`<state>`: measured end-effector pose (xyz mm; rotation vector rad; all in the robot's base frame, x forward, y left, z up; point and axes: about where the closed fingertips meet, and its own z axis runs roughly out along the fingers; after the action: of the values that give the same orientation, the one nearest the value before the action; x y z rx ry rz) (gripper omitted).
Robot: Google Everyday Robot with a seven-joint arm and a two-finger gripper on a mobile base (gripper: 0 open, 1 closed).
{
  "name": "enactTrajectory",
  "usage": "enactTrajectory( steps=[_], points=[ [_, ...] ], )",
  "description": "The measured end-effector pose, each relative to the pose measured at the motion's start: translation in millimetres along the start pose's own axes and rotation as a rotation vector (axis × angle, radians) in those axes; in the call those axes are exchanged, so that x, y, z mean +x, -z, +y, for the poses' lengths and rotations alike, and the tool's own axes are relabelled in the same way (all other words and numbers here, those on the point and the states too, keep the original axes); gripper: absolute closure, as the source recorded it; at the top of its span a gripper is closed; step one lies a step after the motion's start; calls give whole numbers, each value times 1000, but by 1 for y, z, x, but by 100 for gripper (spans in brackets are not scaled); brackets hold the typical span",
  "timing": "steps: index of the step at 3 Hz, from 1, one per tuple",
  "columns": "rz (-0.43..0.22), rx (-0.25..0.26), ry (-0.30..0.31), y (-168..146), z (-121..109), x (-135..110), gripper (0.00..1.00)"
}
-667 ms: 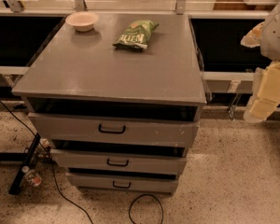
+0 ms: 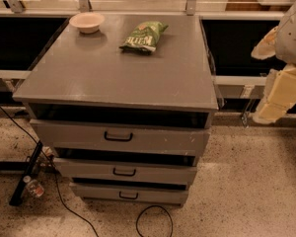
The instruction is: Open top drawer
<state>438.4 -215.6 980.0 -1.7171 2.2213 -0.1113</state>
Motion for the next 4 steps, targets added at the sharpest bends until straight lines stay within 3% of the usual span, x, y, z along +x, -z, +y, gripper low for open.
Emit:
enactTrajectory(
  steps=[3,4],
  points=[
    [0,0,0,0,0,0,89],
    [0,0,0,0,0,0,100]
  ],
)
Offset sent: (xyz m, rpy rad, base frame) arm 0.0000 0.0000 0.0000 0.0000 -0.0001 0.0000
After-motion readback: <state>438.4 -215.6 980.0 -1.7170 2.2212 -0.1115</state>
